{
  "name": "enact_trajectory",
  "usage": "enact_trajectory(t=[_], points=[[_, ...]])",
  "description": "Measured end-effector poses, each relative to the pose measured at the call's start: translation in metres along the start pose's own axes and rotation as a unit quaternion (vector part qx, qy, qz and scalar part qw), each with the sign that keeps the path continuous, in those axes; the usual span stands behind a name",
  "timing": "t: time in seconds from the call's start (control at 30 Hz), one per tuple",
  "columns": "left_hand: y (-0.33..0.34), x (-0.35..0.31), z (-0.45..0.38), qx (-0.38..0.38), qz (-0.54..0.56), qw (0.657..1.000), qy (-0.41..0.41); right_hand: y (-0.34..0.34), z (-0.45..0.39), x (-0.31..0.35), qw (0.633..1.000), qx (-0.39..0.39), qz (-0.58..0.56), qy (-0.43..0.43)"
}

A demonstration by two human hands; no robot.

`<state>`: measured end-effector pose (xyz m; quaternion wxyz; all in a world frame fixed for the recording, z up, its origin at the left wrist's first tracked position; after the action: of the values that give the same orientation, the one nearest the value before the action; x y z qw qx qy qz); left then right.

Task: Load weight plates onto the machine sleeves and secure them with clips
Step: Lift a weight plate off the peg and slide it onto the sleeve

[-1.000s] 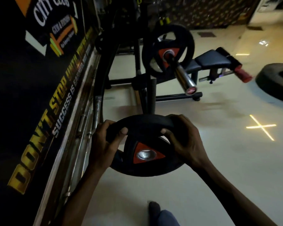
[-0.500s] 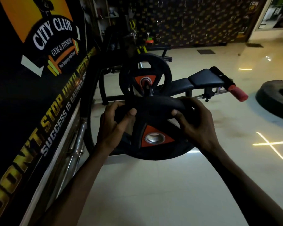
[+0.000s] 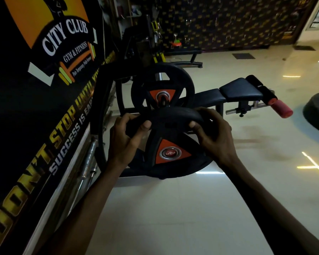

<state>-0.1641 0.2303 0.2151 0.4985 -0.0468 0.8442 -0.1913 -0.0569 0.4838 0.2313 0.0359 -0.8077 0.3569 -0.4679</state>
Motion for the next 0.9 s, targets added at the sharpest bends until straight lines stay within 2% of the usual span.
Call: enact_trajectory(t=[0.17, 0.27, 0.37, 0.43, 0.5, 0.6, 0.67, 0.9], points=[[0.009, 0.012, -0.019, -0.015, -0.015, 1.0, -0.002, 0.011, -0.025, -0.01, 1.0, -0.005, 0.011, -0.015], [0.018, 0.005, -0.025, -0.079, -0.061, 0.993, 0.061, 0.019, -0.032, -0.015, 0.998, -0.028, 0.043, -0.042], [0.041, -0.004, -0.022, -0.105, -0.181, 0.964, 0.162, 0.03, -0.025, -0.015, 0.98, -0.048, 0.141, -0.13], [0.048, -0.002, -0.022, -0.126, -0.242, 0.943, 0.191, 0.04, -0.021, -0.017, 0.954, -0.056, 0.222, -0.195], [0.051, 0.004, -0.027, -0.145, -0.28, 0.926, 0.208, 0.046, -0.025, -0.022, 0.936, -0.081, 0.261, -0.223], [0.054, 0.012, -0.04, -0.156, -0.317, 0.908, 0.224, 0.054, -0.042, -0.032, 0.929, -0.104, 0.275, -0.226], [0.057, 0.017, -0.056, -0.154, -0.326, 0.907, 0.221, 0.06, -0.061, -0.043, 0.931, -0.088, 0.277, -0.222], [0.074, 0.062, -0.136, -0.094, -0.296, 0.931, 0.194, 0.086, -0.136, -0.085, 0.94, -0.049, 0.286, -0.181]])
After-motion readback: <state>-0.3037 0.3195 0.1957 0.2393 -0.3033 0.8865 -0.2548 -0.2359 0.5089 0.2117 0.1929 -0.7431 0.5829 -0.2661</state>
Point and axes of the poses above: each hand's wrist, its own z-axis away from the middle knuckle, its own y-axis out of the palm, x = y × z, the point moved 8 cm from there along -z, towards the middle knuckle, and after that the axes turned 4 degrees about x, right-handed, at the moved point
